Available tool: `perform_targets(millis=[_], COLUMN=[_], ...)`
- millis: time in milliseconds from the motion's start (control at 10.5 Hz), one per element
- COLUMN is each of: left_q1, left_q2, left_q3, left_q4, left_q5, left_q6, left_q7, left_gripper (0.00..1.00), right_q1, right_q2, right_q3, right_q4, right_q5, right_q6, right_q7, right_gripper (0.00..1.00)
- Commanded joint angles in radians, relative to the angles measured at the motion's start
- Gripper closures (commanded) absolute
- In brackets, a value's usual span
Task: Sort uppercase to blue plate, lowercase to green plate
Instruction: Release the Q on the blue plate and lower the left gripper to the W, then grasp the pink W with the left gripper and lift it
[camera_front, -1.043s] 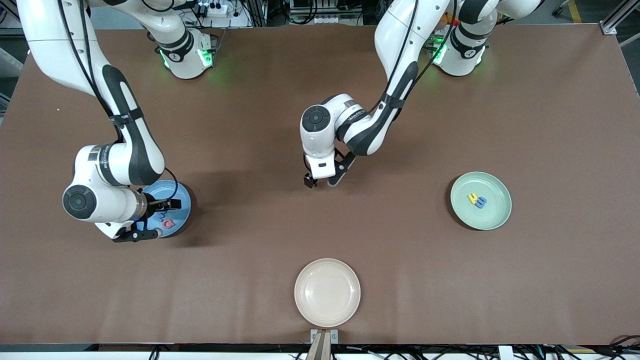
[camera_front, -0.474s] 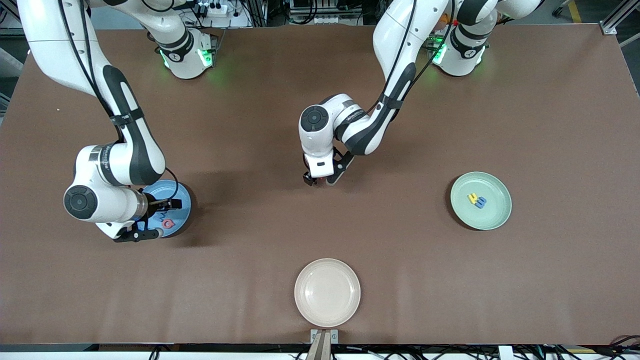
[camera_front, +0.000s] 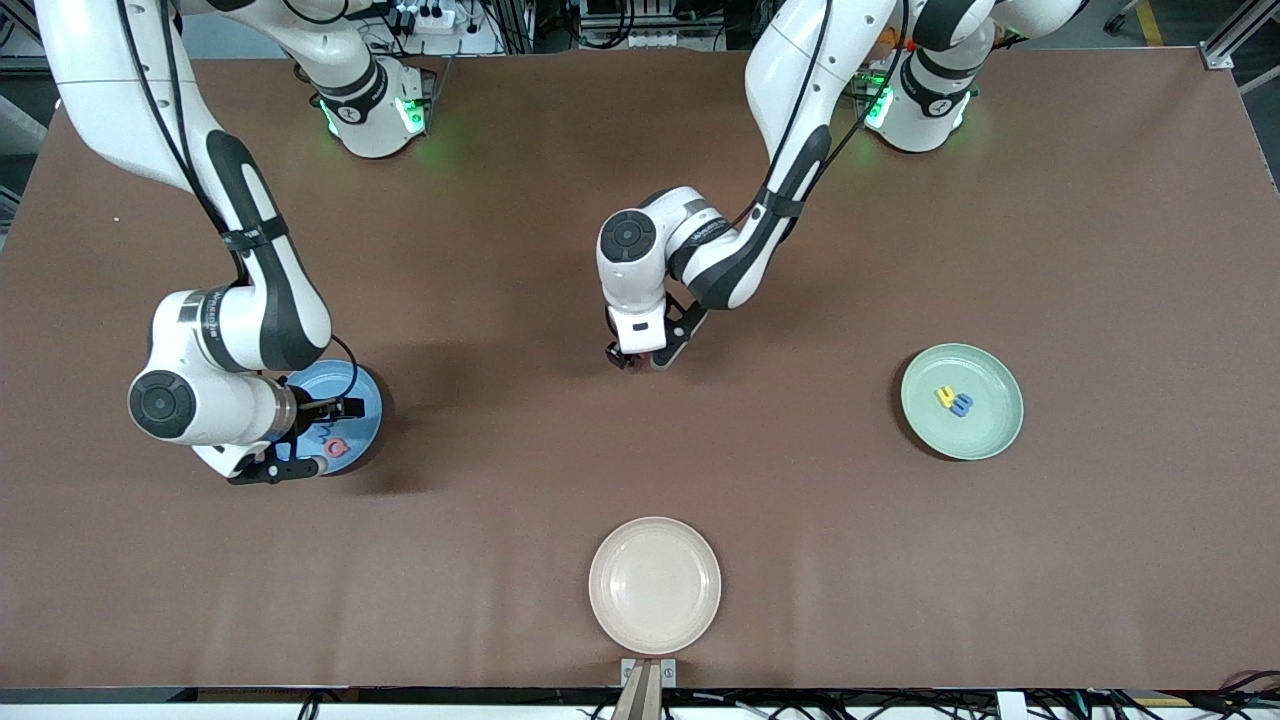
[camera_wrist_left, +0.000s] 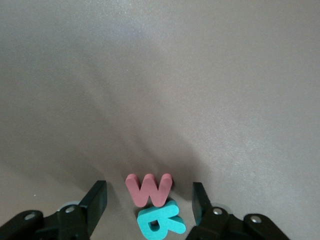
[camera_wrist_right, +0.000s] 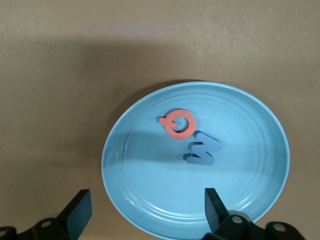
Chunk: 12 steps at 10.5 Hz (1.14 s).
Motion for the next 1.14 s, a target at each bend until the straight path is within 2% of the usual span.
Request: perform_targets(millis=[0, 284, 474, 948, 1043], left_q1=[0.001, 0.004, 0.005, 0.013, 0.013], left_q2=[0.000, -0.002, -0.002, -0.006, -0.006], left_q3=[0.000, 0.000, 0.000, 0.000, 0.000], left_q4=[-0.008, -0.008, -0.011, -0.022, -0.023], left_q5=[0.022, 0.021, 0.022, 0.021, 0.021], left_q6=[-0.001, -0.003, -0.007, -0.009, -0.009], left_q7=[0.012, 0.028, 0.028, 0.054, 0.054], left_gripper=[0.23, 0.26, 0.34, 0.40, 0.49], right_q1=[-0.006, -0.006, -0.005, -0.005, -0.003], right_q2=[0.001, 0.003, 0.001, 0.001, 0.003], right_q3=[0.007, 0.007, 0.007, 0.007, 0.007], right_q4=[-0.001, -0.001, -0.001, -0.001, -0.001], right_q5=[-0.006, -0.006, -0.006, -0.006, -0.006], right_q6=[0.005, 0.005, 0.005, 0.004, 0.004], right_q7=[-0.011, -0.011, -0.011, -0.011, -0.011], right_gripper=[0.00, 0.00, 0.00, 0.00, 0.00])
